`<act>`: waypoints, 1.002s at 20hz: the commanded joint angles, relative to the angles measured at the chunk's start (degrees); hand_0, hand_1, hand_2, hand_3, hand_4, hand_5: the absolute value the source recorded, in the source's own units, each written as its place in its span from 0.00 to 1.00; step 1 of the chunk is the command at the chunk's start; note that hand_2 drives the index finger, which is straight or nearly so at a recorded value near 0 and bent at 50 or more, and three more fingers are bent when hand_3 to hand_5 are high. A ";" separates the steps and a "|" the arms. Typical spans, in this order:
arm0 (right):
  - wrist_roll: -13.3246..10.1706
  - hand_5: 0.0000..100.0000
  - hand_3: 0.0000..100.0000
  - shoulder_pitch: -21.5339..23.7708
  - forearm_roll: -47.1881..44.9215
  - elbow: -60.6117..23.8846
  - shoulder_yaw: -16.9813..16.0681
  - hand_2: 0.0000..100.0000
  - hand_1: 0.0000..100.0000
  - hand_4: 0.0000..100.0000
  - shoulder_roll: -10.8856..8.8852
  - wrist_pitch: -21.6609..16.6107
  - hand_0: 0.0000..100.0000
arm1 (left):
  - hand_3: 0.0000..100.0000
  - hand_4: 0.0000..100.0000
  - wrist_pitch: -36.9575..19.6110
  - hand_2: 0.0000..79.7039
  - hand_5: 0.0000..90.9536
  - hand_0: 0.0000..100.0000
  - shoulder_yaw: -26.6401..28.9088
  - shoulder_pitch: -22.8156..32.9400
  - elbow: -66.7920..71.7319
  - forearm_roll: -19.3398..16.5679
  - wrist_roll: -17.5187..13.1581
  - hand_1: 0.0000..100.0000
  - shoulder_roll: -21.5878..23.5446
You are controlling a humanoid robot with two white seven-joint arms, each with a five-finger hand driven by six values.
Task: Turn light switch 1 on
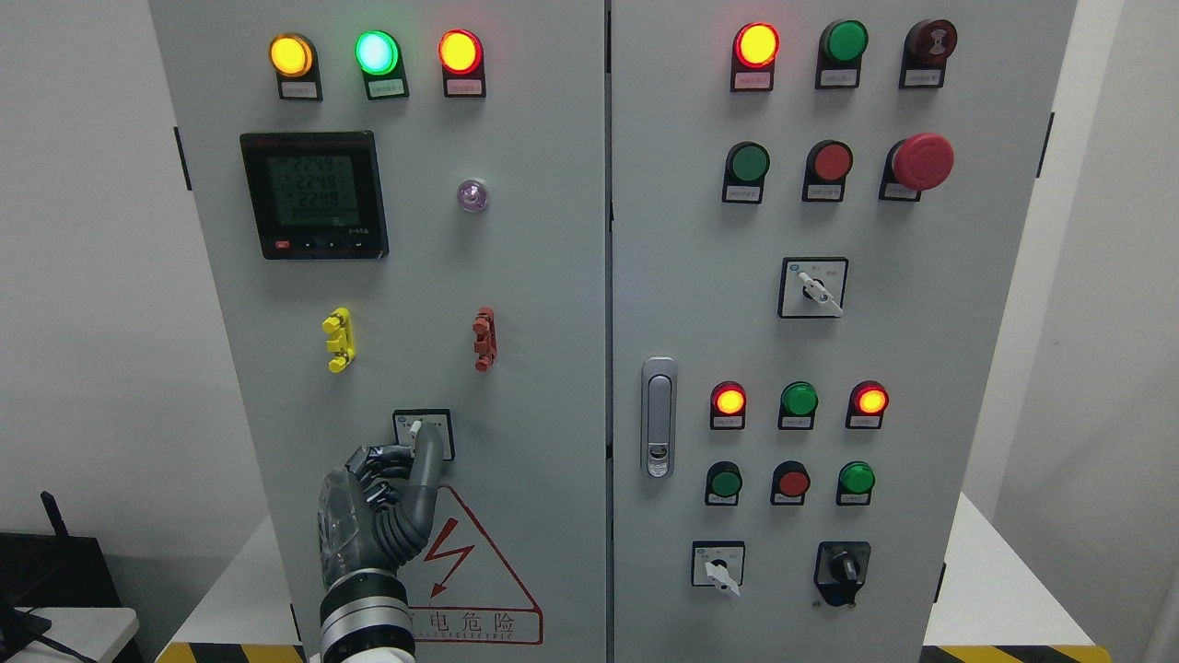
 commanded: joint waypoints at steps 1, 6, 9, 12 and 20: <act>-0.04 0.00 0.00 0.05 -1.41 0.00 0.97 0.00 0.39 0.00 0.02 -0.04 0.12 | 0.72 0.92 0.03 0.61 0.97 0.23 -0.02 -0.05 0.20 -0.16 -0.28 0.38 -0.04; -0.04 0.00 0.00 0.05 -1.41 0.00 0.97 0.00 0.39 0.00 0.02 -0.04 0.12 | 0.72 0.92 1.52 0.61 0.97 0.24 -0.02 -0.05 0.20 -0.25 -0.28 0.37 0.05; -0.04 0.00 0.00 -0.04 -1.41 0.00 0.97 0.00 0.39 0.00 -0.07 -0.04 0.12 | 0.72 0.92 1.53 0.61 0.97 0.25 -0.02 -0.05 0.20 -0.34 -0.37 0.37 0.05; -0.04 0.00 0.00 0.05 -1.41 0.00 0.97 0.00 0.39 0.00 0.02 -0.04 0.12 | 0.72 0.92 1.61 0.61 0.97 0.25 -0.02 -0.14 0.29 -0.34 -0.28 0.36 0.05; -0.04 0.00 0.00 -0.04 -1.41 0.00 0.97 0.00 0.39 0.00 -0.07 -0.04 0.12 | 0.73 0.92 1.61 0.61 0.97 0.27 -0.02 -0.49 0.47 -0.34 -0.28 0.34 0.05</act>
